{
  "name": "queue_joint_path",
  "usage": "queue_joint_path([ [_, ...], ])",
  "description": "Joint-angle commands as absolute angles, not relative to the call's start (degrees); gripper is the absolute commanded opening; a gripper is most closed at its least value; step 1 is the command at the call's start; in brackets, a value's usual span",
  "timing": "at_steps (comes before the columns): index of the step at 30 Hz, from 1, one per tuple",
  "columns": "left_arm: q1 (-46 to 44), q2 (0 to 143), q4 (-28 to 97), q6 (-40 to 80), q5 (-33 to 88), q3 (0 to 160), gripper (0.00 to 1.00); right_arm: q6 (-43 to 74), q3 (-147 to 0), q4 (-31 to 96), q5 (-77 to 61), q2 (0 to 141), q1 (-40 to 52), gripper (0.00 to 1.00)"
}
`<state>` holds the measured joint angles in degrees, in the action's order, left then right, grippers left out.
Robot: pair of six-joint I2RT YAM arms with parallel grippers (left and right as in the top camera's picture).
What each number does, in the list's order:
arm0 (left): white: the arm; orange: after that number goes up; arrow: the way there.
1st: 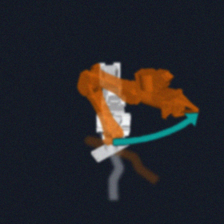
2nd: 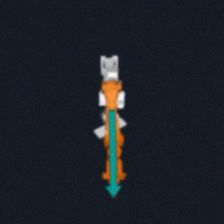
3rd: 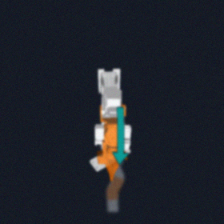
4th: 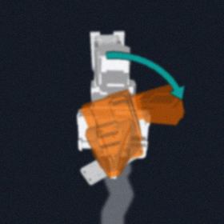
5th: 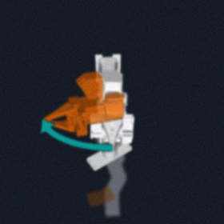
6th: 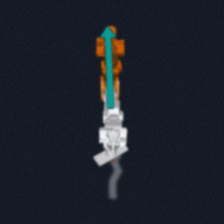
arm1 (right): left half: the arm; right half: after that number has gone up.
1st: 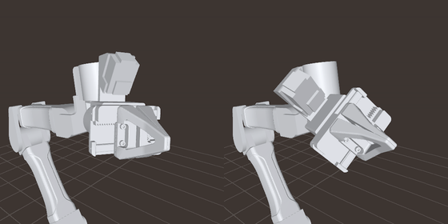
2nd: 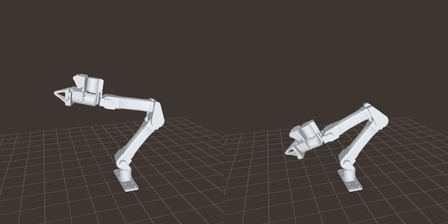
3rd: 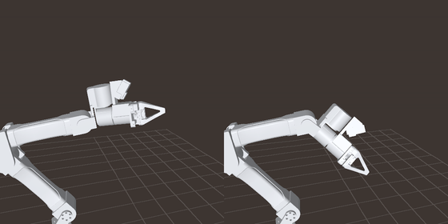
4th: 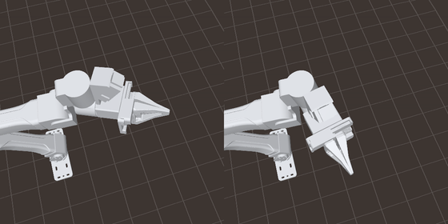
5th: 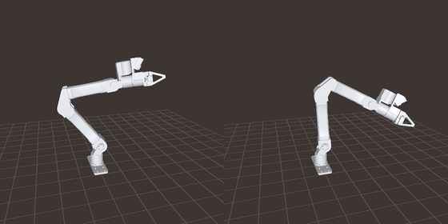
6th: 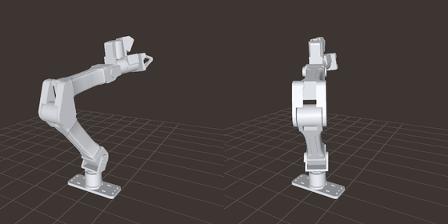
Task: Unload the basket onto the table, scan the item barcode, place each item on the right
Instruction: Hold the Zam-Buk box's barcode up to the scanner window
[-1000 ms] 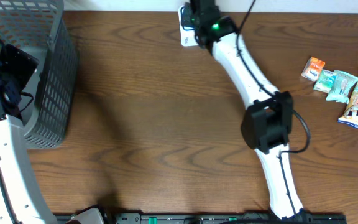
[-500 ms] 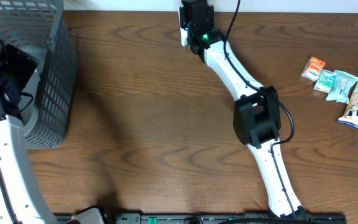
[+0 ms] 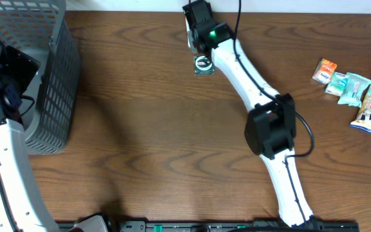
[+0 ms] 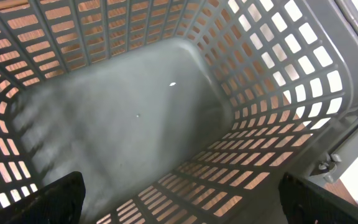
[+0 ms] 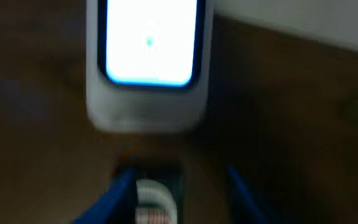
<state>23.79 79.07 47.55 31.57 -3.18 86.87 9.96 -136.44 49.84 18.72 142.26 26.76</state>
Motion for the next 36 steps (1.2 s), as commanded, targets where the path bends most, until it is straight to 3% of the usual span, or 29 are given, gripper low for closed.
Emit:
queue_joint_path([
  [1,23.99,79.09,47.55,31.81,-3.68,87.22,0.98,10.17,-136.68,55.05,9.06,139.59,25.87,0.48],
  [3,23.99,79.09,47.55,31.81,-3.68,87.22,0.98,10.2,-135.55,57.19,7.22,140.27,25.74,0.54],
  [5,23.99,79.09,47.55,31.81,-3.7,87.22,0.98,10.24,-133.49,57.3,7.33,140.88,25.76,0.69],
  [11,23.99,79.09,47.55,31.81,-3.7,87.22,0.98,16.01,-126.02,49.56,7.35,141.03,25.91,0.93],
  [20,23.99,79.09,47.55,31.81,-3.7,87.22,0.98,20.4,-116.92,39.13,9.5,141.27,25.82,0.94],
  [24,23.99,79.09,47.55,31.81,-3.68,87.22,0.98,20.38,-113.25,35.73,9.54,141.29,25.98,0.86],
  [29,23.99,79.09,47.55,31.81,-3.7,87.22,0.98,21.87,-111.35,35.24,9.52,141.29,25.91,0.57],
  [34,23.99,79.09,47.55,31.81,-3.68,87.22,0.98,21.89,-112.29,36.97,7.9,139.04,25.91,0.41],
  [36,23.99,79.09,47.55,31.81,-3.68,87.22,0.98,21.89,-113.01,37.82,6.72,137.43,25.91,0.39],
])
